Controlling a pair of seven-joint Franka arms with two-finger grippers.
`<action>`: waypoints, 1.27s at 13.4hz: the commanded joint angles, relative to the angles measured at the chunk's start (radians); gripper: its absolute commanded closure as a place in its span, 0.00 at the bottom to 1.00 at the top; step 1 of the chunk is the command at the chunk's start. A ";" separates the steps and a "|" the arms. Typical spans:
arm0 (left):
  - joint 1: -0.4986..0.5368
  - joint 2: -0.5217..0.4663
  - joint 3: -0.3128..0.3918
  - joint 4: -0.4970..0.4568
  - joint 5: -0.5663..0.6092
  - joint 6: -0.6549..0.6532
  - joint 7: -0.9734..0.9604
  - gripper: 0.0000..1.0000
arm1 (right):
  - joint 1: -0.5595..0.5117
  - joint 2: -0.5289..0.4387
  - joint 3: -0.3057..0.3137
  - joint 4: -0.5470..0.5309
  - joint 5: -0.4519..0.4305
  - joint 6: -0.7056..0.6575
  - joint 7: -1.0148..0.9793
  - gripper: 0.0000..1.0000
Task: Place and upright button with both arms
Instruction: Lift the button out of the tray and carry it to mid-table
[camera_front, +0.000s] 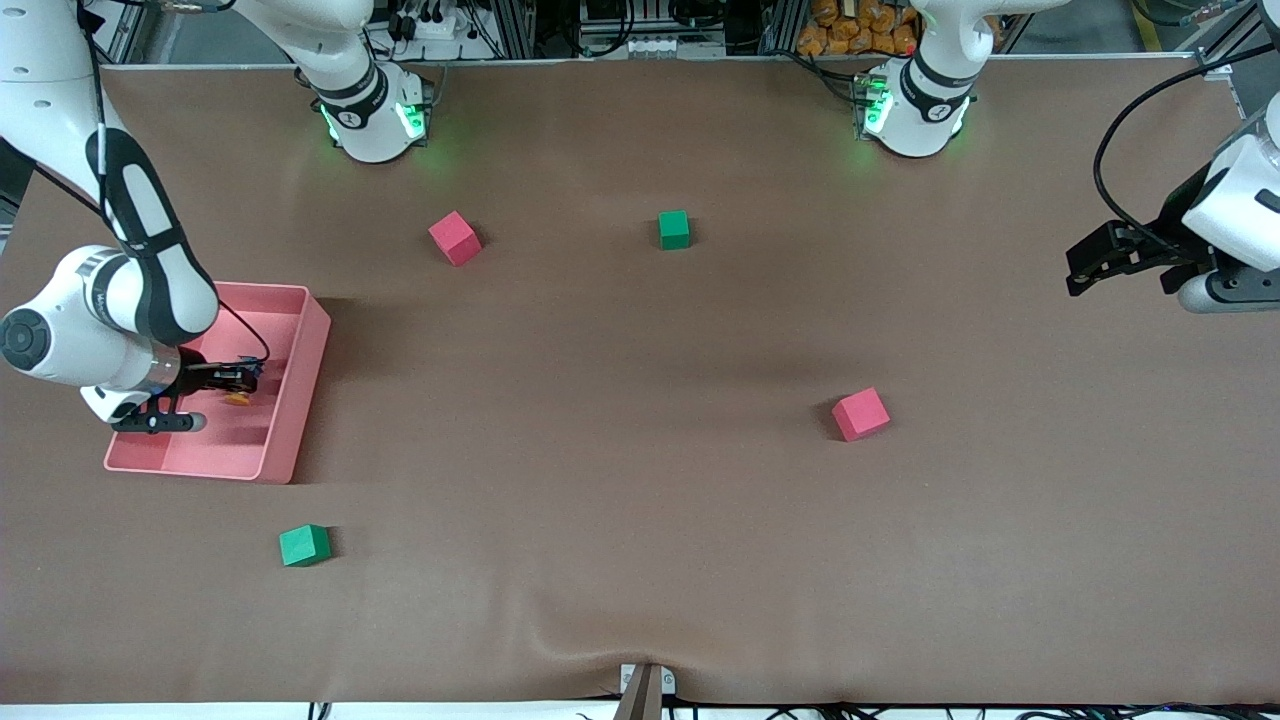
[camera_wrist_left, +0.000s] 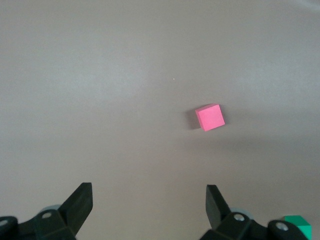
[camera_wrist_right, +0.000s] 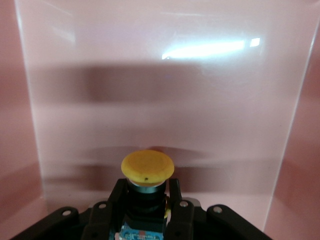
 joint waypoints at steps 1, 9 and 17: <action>-0.001 0.009 -0.005 0.008 0.004 -0.006 0.009 0.00 | -0.004 -0.032 0.010 0.111 0.002 -0.185 0.003 1.00; 0.016 0.004 -0.004 0.007 0.002 -0.004 0.015 0.00 | 0.252 -0.038 0.022 0.536 0.007 -0.687 0.347 1.00; 0.016 0.001 -0.002 0.002 0.002 -0.009 -0.002 0.00 | 0.658 0.093 0.025 0.595 0.225 -0.432 0.631 1.00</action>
